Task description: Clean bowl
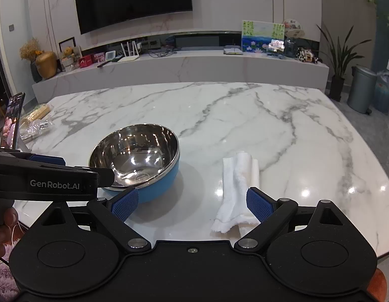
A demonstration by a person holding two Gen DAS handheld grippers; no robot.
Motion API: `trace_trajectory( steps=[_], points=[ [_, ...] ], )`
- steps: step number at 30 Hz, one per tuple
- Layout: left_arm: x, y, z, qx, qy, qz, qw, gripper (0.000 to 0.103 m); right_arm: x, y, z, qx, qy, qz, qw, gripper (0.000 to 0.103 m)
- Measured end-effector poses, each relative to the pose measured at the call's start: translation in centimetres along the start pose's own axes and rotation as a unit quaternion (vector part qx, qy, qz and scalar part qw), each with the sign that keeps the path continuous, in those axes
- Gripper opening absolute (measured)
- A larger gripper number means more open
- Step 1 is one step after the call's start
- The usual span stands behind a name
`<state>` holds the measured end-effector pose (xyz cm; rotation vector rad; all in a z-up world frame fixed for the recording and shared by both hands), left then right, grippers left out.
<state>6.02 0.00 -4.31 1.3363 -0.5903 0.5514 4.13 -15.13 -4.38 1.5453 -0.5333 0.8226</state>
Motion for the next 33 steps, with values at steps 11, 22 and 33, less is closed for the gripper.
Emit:
trace_trajectory(
  steps=[11, 22, 33],
  points=[
    [-0.4, -0.5, 0.4, -0.012, -0.003, -0.009, 0.9999, 0.083, 0.2, -0.5, 0.5, 0.002, -0.003, -0.009, 1.0, 0.092],
    [-0.7, -0.8, 0.1, -0.011, 0.002, -0.016, 0.9998, 0.083, 0.2, -1.3, 0.5, 0.0, -0.004, -0.018, 1.0, 0.092],
    [-0.9, -0.8, 0.0, -0.016, 0.006, -0.018, 0.9997, 0.083, -0.1, -1.5, 0.6, -0.002, -0.007, -0.026, 1.0, 0.092]
  ],
)
Point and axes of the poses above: each gripper's, at about its wrist camera, not at the fingertips, and y roughly against the way its jaws point, z to its right, x to its top, the point moved 7 cm from there along -y, roughly the way its jaws point, and after that the axes turned 8 degrees about -x, right-handed, at the moved point
